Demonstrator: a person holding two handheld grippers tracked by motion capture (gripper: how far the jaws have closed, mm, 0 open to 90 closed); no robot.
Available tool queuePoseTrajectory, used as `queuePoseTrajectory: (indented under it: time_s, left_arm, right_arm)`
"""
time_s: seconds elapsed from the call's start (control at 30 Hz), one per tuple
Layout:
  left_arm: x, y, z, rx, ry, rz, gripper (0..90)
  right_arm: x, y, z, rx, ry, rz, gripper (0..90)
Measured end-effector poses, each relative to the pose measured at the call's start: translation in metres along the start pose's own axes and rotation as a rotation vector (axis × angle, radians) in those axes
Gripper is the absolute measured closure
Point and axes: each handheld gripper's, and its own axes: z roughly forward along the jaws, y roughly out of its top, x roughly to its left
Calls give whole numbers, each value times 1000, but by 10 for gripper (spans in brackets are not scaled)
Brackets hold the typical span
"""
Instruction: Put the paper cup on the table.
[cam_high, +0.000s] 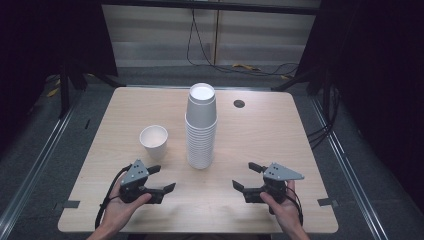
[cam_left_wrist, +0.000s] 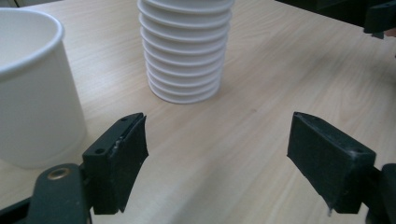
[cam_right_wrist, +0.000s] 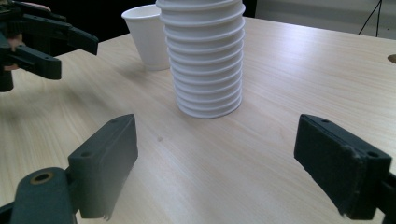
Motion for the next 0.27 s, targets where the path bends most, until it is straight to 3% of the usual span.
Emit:
queuePoseTrajectory:
  time_s: [0.1,0.2,0.27]
  left_arm:
    - [-8,-7,1,8,-13,19,193]
    - [-3,-10,5,6,-15,1,189]
    - [2,-12,8,4,6,-2,184]
  right_arm:
    - [2,-1,1,-3,6,8,135]
    - [3,-2,2,13,4,-4,135]
    - [2,-1,1,5,7,4,134]
